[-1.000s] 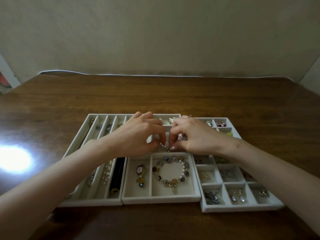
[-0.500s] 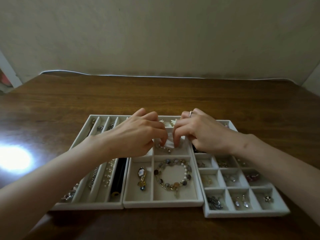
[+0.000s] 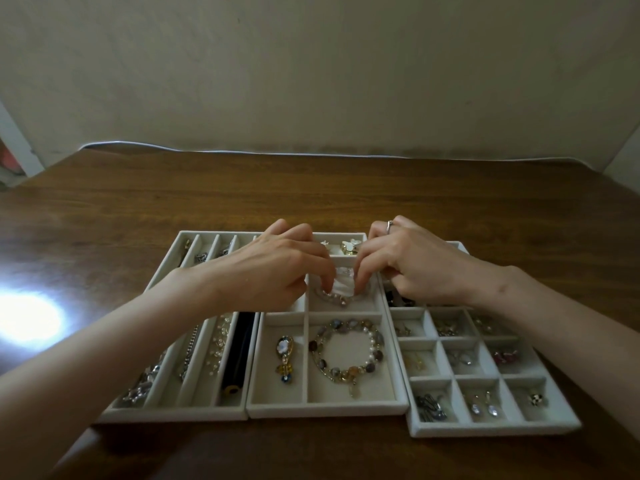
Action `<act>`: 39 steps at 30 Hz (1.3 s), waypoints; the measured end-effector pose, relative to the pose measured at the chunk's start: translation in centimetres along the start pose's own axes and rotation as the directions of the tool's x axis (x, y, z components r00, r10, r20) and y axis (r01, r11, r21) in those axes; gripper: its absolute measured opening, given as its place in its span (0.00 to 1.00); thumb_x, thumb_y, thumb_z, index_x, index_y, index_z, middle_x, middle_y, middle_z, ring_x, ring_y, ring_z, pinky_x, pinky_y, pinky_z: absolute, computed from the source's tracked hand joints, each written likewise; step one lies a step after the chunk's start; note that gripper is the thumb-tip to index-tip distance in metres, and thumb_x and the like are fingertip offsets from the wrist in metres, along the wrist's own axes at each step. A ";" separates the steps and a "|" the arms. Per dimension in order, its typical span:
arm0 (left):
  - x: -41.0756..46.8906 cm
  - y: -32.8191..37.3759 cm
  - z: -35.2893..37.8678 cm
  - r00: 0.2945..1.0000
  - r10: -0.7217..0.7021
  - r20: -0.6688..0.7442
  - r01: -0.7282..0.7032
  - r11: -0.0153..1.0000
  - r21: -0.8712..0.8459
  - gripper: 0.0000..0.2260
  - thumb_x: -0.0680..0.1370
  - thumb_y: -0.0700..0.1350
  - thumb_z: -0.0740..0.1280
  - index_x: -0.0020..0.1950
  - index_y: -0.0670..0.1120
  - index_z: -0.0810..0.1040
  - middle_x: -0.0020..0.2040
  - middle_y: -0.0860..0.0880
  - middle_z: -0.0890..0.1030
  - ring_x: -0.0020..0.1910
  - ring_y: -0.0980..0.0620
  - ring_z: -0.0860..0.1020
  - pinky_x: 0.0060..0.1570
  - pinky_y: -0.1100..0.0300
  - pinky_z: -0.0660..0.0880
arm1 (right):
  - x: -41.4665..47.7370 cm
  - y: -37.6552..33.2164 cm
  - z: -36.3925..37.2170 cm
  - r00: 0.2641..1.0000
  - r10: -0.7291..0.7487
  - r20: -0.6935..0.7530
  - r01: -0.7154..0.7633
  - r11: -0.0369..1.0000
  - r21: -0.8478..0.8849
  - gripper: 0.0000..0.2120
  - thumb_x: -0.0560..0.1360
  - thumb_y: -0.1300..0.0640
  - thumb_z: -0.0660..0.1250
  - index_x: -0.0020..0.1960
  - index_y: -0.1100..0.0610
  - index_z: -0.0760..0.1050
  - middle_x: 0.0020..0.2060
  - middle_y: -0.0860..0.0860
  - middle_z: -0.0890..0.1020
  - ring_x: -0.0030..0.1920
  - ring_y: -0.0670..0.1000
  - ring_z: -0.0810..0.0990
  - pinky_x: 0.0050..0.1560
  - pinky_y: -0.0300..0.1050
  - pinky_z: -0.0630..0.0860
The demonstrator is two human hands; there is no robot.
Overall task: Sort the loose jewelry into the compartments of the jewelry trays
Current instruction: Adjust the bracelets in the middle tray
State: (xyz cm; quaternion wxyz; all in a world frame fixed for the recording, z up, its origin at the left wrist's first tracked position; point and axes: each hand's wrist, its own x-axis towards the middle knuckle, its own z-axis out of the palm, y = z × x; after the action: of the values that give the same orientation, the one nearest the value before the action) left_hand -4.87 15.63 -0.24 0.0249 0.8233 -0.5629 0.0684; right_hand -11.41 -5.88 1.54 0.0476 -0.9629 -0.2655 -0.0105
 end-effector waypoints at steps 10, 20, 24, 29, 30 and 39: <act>-1.0 -1.8 -1.4 0.951 -0.222 -0.215 0.193 0.970 -0.149 0.13 0.73 0.41 0.57 0.49 0.53 0.79 0.50 0.56 0.79 0.49 0.54 0.71 0.51 0.52 0.68 | -0.4 2.3 0.0 0.945 0.186 -0.270 -0.134 0.971 0.200 0.19 0.74 0.71 0.60 0.46 0.51 0.82 0.43 0.43 0.80 0.45 0.42 0.72 0.50 0.31 0.63; 0.2 -2.4 -1.5 0.903 -0.401 -0.156 0.390 0.916 -0.097 0.06 0.77 0.46 0.64 0.52 0.51 0.78 0.47 0.56 0.75 0.50 0.53 0.70 0.52 0.58 0.66 | 0.2 2.0 0.6 0.943 0.215 -0.256 -0.159 0.962 0.224 0.14 0.75 0.67 0.62 0.47 0.51 0.82 0.44 0.45 0.80 0.47 0.44 0.73 0.51 0.37 0.69; 3.5 -1.8 -0.6 0.883 -0.465 -0.067 0.464 0.885 -0.022 0.11 0.76 0.55 0.64 0.52 0.50 0.78 0.51 0.52 0.76 0.53 0.53 0.71 0.50 0.61 0.67 | 1.3 1.4 0.2 0.927 0.255 -0.276 -0.199 0.956 0.215 0.13 0.76 0.65 0.62 0.48 0.52 0.82 0.44 0.45 0.79 0.46 0.43 0.72 0.50 0.38 0.69; 5.6 -1.5 0.0 0.833 -0.553 0.018 0.553 0.833 -0.024 0.15 0.75 0.57 0.66 0.52 0.47 0.80 0.51 0.49 0.79 0.55 0.50 0.73 0.44 0.59 0.71 | 2.0 1.6 0.0 0.912 0.301 -0.279 -0.250 0.947 0.202 0.13 0.77 0.65 0.61 0.49 0.52 0.82 0.45 0.46 0.78 0.46 0.42 0.71 0.53 0.36 0.65; 5.7 -1.5 0.0 0.826 -0.563 0.031 0.564 0.825 -0.047 0.14 0.74 0.56 0.67 0.51 0.47 0.81 0.50 0.49 0.79 0.53 0.50 0.74 0.44 0.58 0.73 | 2.1 1.7 0.0 0.907 0.315 -0.278 -0.267 0.943 0.200 0.13 0.77 0.64 0.61 0.49 0.52 0.82 0.44 0.46 0.77 0.46 0.42 0.70 0.52 0.36 0.65; 6.3 -1.2 0.0 0.875 -0.481 -0.053 0.479 0.877 -0.034 0.11 0.72 0.53 0.70 0.50 0.49 0.78 0.53 0.51 0.76 0.55 0.51 0.71 0.48 0.60 0.67 | 3.7 0.8 0.1 0.898 0.401 -0.180 -0.392 0.916 0.085 0.07 0.75 0.51 0.67 0.52 0.49 0.80 0.46 0.46 0.74 0.53 0.48 0.72 0.61 0.48 0.68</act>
State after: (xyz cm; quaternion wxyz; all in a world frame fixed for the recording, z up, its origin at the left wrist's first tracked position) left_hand -1.50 10.28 0.71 0.0662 0.9344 -0.3409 0.0792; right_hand -7.82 -4.61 1.51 0.0969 -0.9897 -0.0582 -0.0879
